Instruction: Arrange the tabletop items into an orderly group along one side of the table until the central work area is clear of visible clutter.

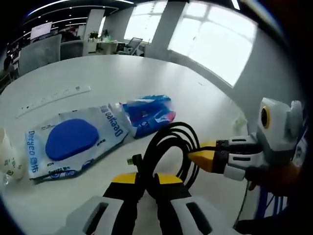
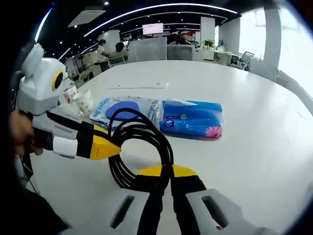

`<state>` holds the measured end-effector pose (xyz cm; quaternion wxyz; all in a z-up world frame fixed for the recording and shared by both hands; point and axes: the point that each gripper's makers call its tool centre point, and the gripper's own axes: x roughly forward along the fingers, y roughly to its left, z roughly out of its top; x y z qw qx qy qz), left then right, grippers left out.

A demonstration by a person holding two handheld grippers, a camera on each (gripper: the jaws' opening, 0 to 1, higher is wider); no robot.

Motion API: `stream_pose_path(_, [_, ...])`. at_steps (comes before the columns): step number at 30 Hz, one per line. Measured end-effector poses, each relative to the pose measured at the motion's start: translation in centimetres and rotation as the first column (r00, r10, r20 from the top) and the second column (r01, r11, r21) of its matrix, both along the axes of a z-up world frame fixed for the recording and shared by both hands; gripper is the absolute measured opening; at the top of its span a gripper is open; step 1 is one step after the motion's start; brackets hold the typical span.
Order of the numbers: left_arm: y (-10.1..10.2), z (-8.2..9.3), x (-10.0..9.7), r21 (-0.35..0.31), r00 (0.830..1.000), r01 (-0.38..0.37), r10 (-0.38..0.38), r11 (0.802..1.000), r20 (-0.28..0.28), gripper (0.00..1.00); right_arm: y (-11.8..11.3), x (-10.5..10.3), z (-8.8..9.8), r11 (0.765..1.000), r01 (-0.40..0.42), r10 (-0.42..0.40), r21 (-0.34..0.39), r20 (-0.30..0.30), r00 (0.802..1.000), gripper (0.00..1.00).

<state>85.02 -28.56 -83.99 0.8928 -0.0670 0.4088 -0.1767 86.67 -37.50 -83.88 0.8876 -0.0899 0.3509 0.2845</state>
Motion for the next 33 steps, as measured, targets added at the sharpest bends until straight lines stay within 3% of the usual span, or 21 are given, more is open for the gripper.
stream_pose_path(9, [0.5, -1.0, 0.8, -0.013, 0.999, -0.013, 0.013, 1.0, -0.045, 0.11, 0.4, 0.8, -1.7, 1.0, -0.014, 0.013, -0.01, -0.033, 0.999, 0.03])
stream_pose_path(17, [1.1, -1.8, 0.9, 0.005, 0.998, -0.016, 0.016, 1.0, -0.057, 0.13, 0.6, 1.1, -1.7, 0.999, -0.028, 0.027, -0.033, -0.03, 0.999, 0.03])
stream_pose_path(20, [1.4, -1.9, 0.9, 0.032, 0.999, -0.002, 0.004, 0.999, -0.044, 0.08, 0.5, 1.4, -1.7, 0.999, -0.031, 0.03, -0.034, -0.017, 0.999, 0.05])
stream_pose_path(24, [1.1, -1.0, 1.3, 0.018, 1.0, 0.006, -0.006, 1.0, -0.006, 0.05, 0.4, 1.4, -1.2, 0.999, -0.034, 0.034, -0.026, 0.002, 0.999, 0.09])
stream_pose_path(33, [0.1, 0.4, 0.0, 0.025, 0.995, 0.075, -0.076, 0.997, 0.06, 0.23, 0.8, -0.1, 0.3, 0.997, -0.073, 0.073, -0.003, 0.046, 0.996, 0.26])
